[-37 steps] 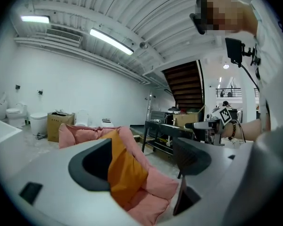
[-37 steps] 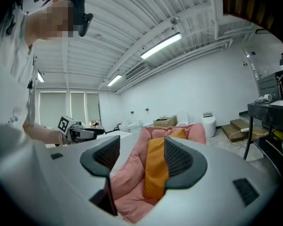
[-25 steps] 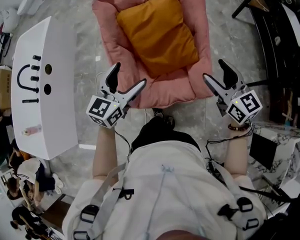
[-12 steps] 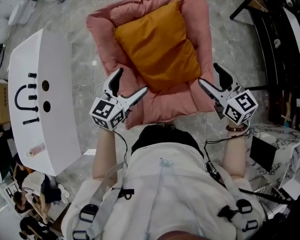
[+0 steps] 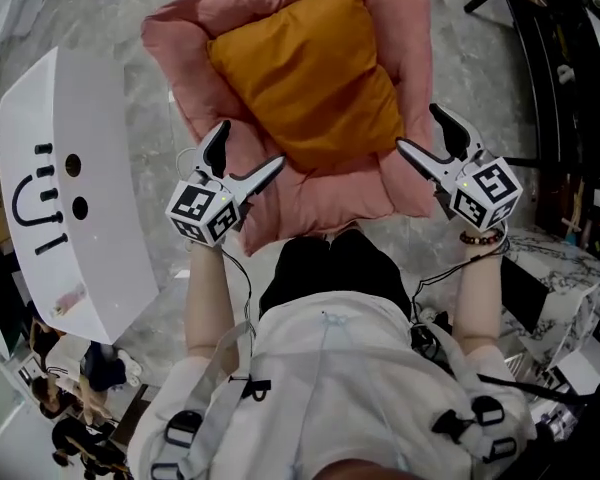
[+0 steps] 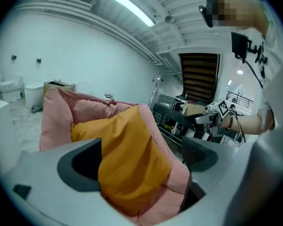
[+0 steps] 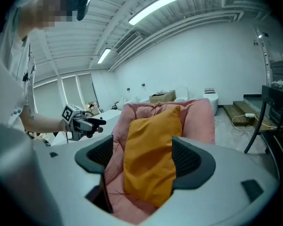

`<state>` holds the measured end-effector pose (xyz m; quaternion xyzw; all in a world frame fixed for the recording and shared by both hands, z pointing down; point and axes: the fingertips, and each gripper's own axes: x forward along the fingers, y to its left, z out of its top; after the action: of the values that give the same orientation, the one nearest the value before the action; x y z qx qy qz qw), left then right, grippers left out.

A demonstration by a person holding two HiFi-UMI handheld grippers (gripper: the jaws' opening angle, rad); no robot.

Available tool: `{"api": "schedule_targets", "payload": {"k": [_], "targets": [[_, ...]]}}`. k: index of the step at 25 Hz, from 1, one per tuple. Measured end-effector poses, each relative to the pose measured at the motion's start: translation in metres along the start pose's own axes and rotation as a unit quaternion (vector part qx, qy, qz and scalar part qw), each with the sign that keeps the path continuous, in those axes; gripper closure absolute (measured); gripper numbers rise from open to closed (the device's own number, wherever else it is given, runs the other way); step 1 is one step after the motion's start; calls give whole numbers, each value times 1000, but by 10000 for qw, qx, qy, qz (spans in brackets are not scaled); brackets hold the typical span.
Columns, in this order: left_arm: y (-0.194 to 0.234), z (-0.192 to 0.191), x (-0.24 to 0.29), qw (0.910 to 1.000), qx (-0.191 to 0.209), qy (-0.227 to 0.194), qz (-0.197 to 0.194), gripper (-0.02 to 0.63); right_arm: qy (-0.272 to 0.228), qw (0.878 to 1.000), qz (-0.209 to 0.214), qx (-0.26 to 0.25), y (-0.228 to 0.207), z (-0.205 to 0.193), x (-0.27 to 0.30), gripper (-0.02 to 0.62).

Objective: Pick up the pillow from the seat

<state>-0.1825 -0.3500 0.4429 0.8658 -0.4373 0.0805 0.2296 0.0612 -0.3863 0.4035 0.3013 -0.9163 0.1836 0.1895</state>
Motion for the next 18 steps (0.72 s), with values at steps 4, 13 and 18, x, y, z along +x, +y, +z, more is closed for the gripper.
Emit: {"api": "schedule_targets", "payload": {"k": [4,13,18], "targets": [[29,-26,20,9993,-195,222,236,86,238,9995,198,31,-25,-20,27,222],[37,-82,68,9961,-586,580,313,80,385,9972,612,208,-82,-63,53,219],[53,-109,88,9927,-990,603,347,75,573,9956,733,111,-105,-80,71,219]]}}
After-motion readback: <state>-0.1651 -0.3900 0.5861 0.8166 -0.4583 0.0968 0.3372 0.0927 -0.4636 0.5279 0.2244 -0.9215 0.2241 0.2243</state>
